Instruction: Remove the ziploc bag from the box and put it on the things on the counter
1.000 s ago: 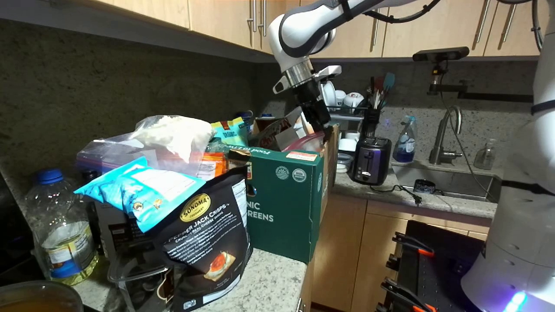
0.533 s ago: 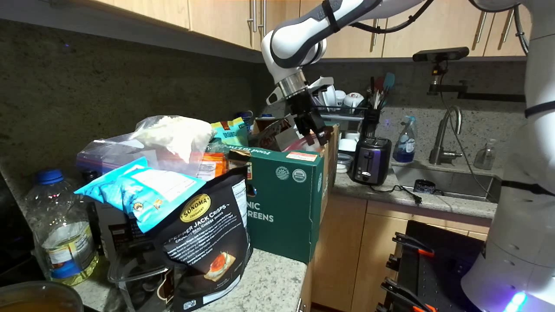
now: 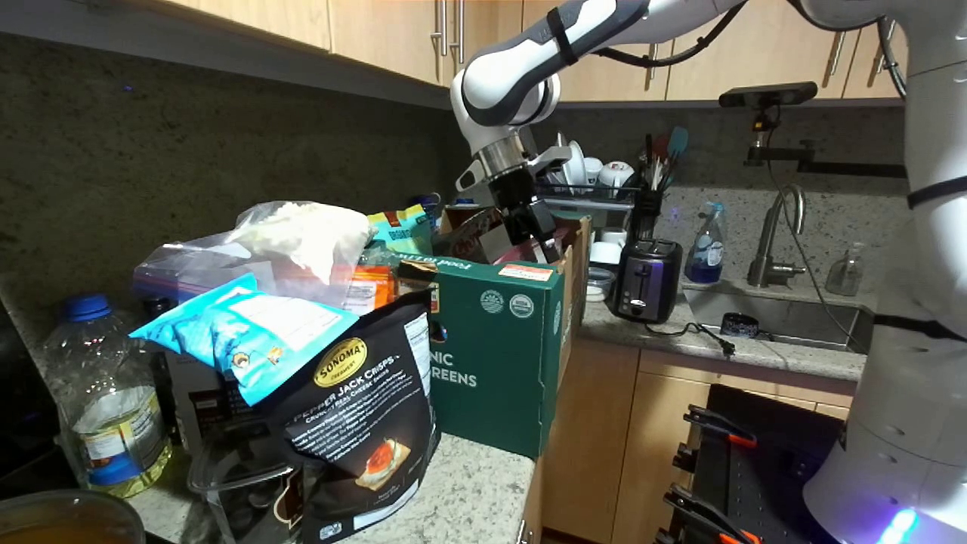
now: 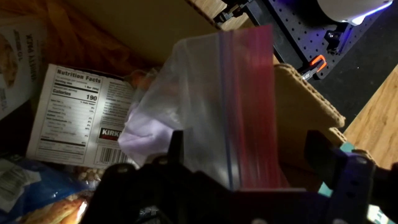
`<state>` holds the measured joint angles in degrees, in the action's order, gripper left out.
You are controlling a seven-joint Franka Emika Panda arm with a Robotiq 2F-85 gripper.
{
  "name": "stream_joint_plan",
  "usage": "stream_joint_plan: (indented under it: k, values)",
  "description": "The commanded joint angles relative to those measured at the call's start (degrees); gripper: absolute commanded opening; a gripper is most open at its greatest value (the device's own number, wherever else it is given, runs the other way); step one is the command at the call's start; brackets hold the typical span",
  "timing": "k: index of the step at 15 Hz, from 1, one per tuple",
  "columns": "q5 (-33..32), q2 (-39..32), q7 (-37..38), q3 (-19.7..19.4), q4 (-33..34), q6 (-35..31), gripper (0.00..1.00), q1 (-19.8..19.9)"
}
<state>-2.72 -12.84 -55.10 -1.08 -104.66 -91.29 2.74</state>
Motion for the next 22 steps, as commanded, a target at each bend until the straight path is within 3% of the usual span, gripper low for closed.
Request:
stream_joint_plan:
  k: [1,10,22]
  values:
    - [1.7,-1.8,0.7,0.5,1.1,-1.9,0.71,1.1]
    - [2.8,2.6,7.1,0.3,-2.4,-12.3,0.02,1.5]
    - [0.2,9.0,19.5,0.5,-4.8,-17.6,0.01,0.1]
